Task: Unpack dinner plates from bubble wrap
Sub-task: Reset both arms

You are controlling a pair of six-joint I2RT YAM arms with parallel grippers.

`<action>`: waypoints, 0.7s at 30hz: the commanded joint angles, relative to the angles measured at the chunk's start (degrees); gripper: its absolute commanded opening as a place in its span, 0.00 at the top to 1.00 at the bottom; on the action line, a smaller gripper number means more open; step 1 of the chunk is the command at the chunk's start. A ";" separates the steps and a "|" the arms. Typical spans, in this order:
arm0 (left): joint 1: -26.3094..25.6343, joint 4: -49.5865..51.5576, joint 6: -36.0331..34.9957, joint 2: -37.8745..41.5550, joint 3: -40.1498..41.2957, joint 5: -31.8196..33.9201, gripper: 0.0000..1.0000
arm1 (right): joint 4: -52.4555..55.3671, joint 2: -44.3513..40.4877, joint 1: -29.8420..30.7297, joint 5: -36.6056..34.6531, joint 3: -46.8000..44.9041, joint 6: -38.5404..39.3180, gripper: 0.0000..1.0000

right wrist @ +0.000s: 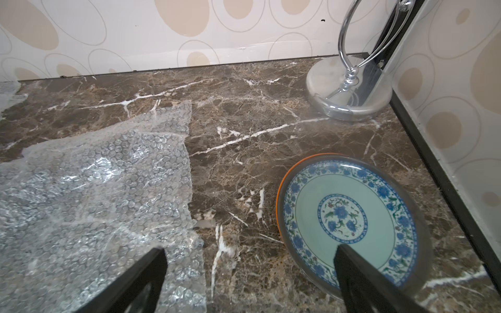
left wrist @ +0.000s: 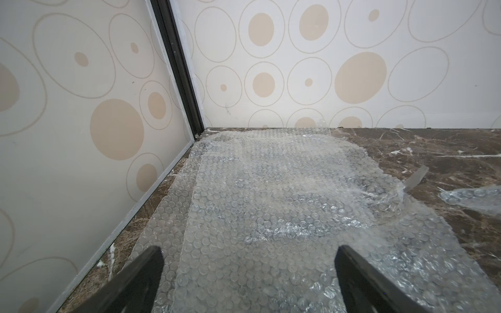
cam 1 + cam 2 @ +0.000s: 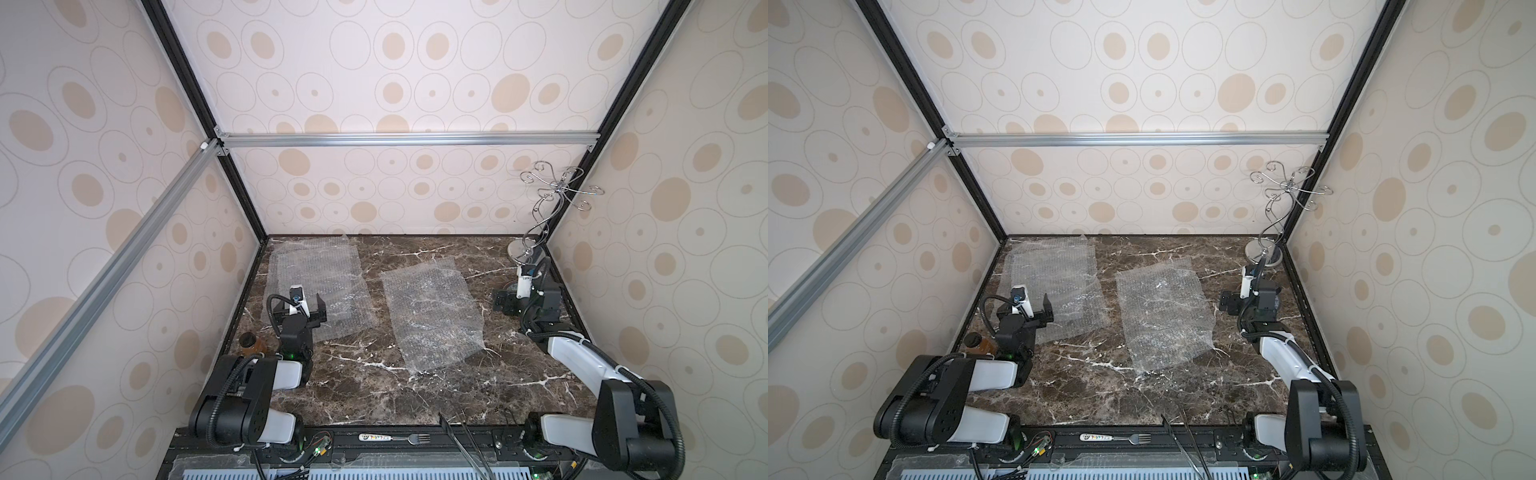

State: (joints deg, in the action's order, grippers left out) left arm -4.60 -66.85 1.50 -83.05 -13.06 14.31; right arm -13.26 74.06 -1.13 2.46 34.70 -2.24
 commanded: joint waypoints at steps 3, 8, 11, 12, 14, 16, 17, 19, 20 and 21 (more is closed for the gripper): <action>2.36 -8.45 0.50 -4.67 0.02 -4.42 0.00 | -11.06 5.68 0.43 0.09 -3.41 2.50 0.01; 3.80 -9.98 1.23 -6.78 0.00 -7.90 0.00 | -17.66 9.61 0.53 -1.88 -4.73 1.56 0.00; 3.91 -9.84 1.16 -6.86 -0.12 -8.42 0.00 | -23.45 12.69 0.72 -1.72 -6.00 1.62 0.00; 3.91 -9.64 1.23 -6.80 -0.13 -8.50 0.00 | -24.41 13.15 1.46 -2.11 -6.18 2.40 0.00; 4.06 -9.63 0.87 -7.00 -0.21 -9.72 0.00 | -23.29 12.28 2.00 -1.33 -6.58 3.38 0.00; 4.06 -10.45 -0.84 -7.61 -0.15 -13.92 0.00 | -31.89 13.99 1.99 -0.42 -10.30 3.76 0.00; 4.06 -10.06 -0.86 -7.41 -0.12 -14.21 0.00 | -37.00 15.16 2.16 0.24 -11.97 4.14 0.00; 4.01 -10.38 -1.32 -7.49 -0.04 -15.43 0.00 | -31.64 13.85 2.40 1.50 -10.64 4.94 0.00; 4.00 -10.32 -1.32 -7.46 -0.04 -15.53 0.00 | -30.41 13.52 2.33 1.14 -10.15 4.72 0.00; 4.07 -10.57 -1.32 -7.52 -0.04 -15.47 0.00 | -32.52 14.48 2.35 -1.01 -10.33 3.58 0.00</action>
State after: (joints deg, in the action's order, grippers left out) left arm -1.02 -75.16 1.67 -90.15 -12.97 1.28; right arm -41.39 88.03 0.80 2.37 23.83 0.62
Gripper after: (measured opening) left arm 0.996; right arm 0.997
